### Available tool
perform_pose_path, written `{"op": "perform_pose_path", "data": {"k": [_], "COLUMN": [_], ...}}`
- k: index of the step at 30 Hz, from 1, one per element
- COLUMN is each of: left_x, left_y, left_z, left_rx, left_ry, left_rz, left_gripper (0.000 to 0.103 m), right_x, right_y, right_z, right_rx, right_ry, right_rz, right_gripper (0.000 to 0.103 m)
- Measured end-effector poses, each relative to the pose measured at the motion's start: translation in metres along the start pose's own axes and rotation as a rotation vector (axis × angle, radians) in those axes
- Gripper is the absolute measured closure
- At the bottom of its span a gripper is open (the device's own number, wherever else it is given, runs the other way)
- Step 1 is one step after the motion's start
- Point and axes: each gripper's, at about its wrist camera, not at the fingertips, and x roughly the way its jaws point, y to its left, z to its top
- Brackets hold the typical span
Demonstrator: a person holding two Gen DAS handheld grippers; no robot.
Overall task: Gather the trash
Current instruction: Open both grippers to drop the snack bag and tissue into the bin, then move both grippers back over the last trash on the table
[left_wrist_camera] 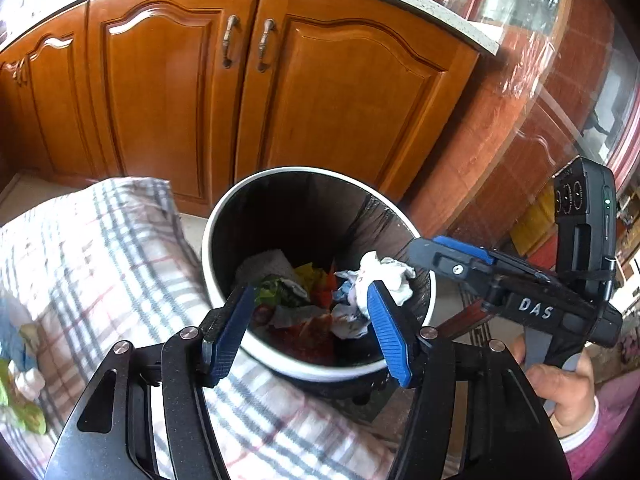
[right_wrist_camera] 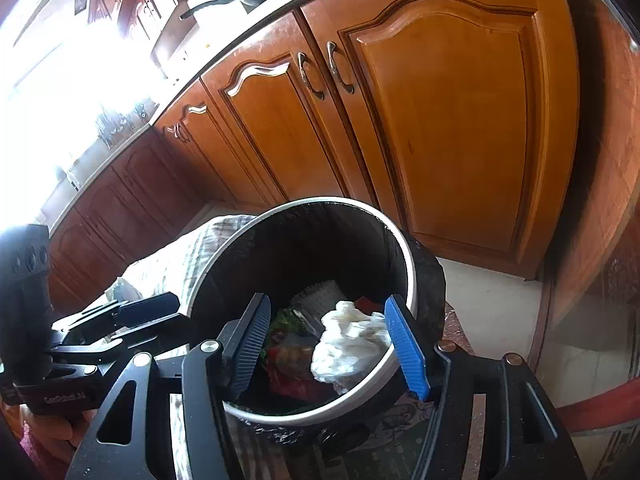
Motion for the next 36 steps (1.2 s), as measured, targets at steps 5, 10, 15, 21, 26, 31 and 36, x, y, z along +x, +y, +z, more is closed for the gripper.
{"op": "perform_pose_path", "data": {"k": [5,10,15,21,26,31,36], "left_x": [-0.019,-0.043,-0.067,-0.096,-0.116,-0.133,-0.150], "left_y": [0.012,0.031,0.057,0.091,0.119,0.145,0.169], "left_z": [-0.019,-0.044,-0.070,-0.100,-0.121,-0.139,-0.147], "left_rx": [-0.050,-0.114,-0.206,-0.290,-0.348,-0.402,-0.454], "left_ry": [-0.026,-0.047,-0.060,-0.080,-0.088,-0.096,-0.116], "left_rz": [0.026,0.053,0.070,0.135,0.174,0.196,0.237], "left_gripper": [0.039,0.036,0.036,0.036,0.036,0.035,0.035], "right_x": [-0.012,-0.027,-0.031,-0.027,-0.018,-0.006,0.005], "right_y": [0.010,0.031,0.060,0.094,0.121,0.145,0.165], "right_z": [-0.004,-0.015,-0.029,-0.048,-0.065,-0.076,-0.081], "right_rx": [0.006,-0.004,-0.029,-0.078,-0.112,-0.138,-0.166], "right_ry": [-0.030,-0.066,-0.068,-0.041,-0.002,0.036,0.064], "right_rz": [0.022,0.061,0.106,0.134,0.155,0.174,0.188], "right_gripper": [0.032,0.020,0.018,0.016,0.016,0.016,0.016]}}
